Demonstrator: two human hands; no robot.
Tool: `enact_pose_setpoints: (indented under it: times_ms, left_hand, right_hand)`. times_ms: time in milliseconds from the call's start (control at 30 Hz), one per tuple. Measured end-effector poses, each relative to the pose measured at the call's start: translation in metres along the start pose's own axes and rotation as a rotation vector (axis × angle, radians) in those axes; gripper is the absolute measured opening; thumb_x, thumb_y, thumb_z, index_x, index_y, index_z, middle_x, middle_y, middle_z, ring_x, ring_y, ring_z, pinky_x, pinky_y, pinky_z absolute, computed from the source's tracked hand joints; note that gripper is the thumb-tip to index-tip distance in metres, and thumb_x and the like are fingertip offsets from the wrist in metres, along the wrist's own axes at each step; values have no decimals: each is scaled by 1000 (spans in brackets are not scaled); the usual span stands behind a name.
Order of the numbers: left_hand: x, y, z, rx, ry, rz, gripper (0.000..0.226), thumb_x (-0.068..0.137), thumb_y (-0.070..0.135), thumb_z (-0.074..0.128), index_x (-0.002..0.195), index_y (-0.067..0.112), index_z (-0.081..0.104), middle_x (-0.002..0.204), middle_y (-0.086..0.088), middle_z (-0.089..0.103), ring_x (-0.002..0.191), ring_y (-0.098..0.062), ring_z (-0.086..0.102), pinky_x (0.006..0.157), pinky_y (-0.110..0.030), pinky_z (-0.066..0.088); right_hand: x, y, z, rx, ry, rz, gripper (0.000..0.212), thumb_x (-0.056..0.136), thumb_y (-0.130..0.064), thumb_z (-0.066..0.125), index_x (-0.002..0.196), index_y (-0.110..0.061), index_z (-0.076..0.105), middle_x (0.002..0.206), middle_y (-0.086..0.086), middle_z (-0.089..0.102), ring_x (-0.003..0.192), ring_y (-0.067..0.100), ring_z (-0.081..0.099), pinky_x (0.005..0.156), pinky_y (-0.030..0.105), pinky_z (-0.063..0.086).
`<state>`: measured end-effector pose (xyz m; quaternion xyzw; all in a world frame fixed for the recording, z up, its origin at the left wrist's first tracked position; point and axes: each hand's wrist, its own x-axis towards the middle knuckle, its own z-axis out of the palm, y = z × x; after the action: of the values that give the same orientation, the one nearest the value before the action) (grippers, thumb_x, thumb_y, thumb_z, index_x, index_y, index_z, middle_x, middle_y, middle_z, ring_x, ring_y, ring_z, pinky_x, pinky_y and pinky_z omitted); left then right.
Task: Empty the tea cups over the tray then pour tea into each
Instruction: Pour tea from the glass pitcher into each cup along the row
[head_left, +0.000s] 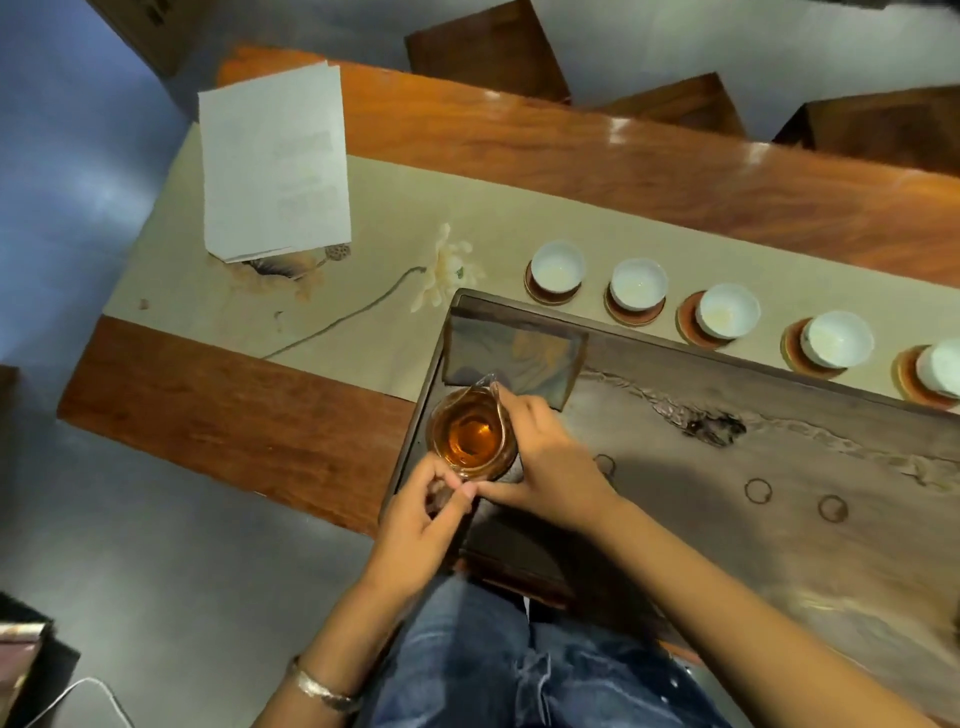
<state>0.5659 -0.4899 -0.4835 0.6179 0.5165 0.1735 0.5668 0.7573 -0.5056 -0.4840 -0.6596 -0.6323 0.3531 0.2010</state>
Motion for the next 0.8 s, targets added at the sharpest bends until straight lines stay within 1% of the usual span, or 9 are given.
enact_pose_setpoints:
  times_ms: [100, 167, 267, 333, 433, 533, 567, 667, 800]
  left_hand:
    - [0, 5, -2, -69, -45, -8, 27, 89, 35, 59, 83, 9, 54, 76, 0, 65, 78, -11, 64, 78, -22, 49]
    - [2, 11, -4, -82, -79, -31, 29, 91, 31, 58, 81, 4, 54, 75, 1, 66, 77, -8, 64, 79, -17, 48]
    - [6, 22, -12, -48, -97, -14, 27, 93, 30, 56, 77, 8, 57, 75, 3, 66, 76, -2, 62, 77, -10, 45]
    - [10, 31, -17, -19, -93, 21, 26, 94, 34, 54, 76, 15, 58, 76, 4, 65, 77, -2, 62, 77, -9, 43]
    - [19, 45, -27, 10, -108, 76, 22, 93, 37, 52, 78, 23, 57, 75, 4, 64, 78, -7, 62, 77, -12, 45]
    - [33, 58, -35, 47, -140, 115, 19, 93, 40, 53, 79, 28, 58, 76, 0, 63, 77, -13, 63, 75, -19, 48]
    - [38, 63, -38, 58, -143, 126, 20, 93, 41, 53, 79, 28, 59, 76, -1, 63, 76, -15, 63, 75, -21, 49]
    - [53, 75, -43, 87, -155, 162, 23, 93, 48, 53, 79, 31, 58, 74, -2, 62, 74, -15, 63, 73, -25, 49]
    - [72, 88, -41, 103, -165, 149, 32, 90, 61, 52, 81, 31, 59, 75, -1, 63, 72, -17, 63, 72, -36, 50]
  right_hand:
    - [2, 0, 3, -17, 0, 21, 110, 76, -54, 80, 158, -10, 21, 139, 9, 45, 127, 21, 48, 102, 35, 48]
    - [3, -2, 4, -27, 1, 28, 109, 76, -54, 80, 157, -10, 23, 141, 9, 46, 128, 21, 48, 102, 31, 46]
    - [3, -5, 1, -2, 17, 49, 108, 75, -55, 80, 156, -11, 25, 144, 8, 45, 131, 20, 47, 103, 31, 45]
    - [3, -8, -2, 12, 61, 49, 107, 75, -55, 80, 156, -10, 25, 146, 9, 44, 132, 21, 47, 103, 33, 46]
    - [7, -12, -11, 30, 106, 58, 106, 76, -58, 78, 155, -11, 26, 148, 8, 43, 134, 19, 44, 104, 31, 44]
    - [15, -16, -24, 117, 139, 58, 101, 75, -56, 80, 153, -12, 32, 146, 4, 46, 135, 14, 43, 107, 22, 38]
    - [18, -17, -28, 147, 149, 56, 99, 75, -54, 82, 151, -12, 34, 145, 3, 48, 134, 13, 43, 109, 21, 37]
    - [26, -18, -37, 207, 189, 56, 95, 74, -51, 85, 148, -12, 39, 142, 2, 52, 132, 13, 47, 111, 24, 38]
    - [36, -10, -43, 254, 227, 100, 93, 71, -48, 88, 144, -13, 42, 138, 3, 55, 128, 12, 49, 106, 23, 41]
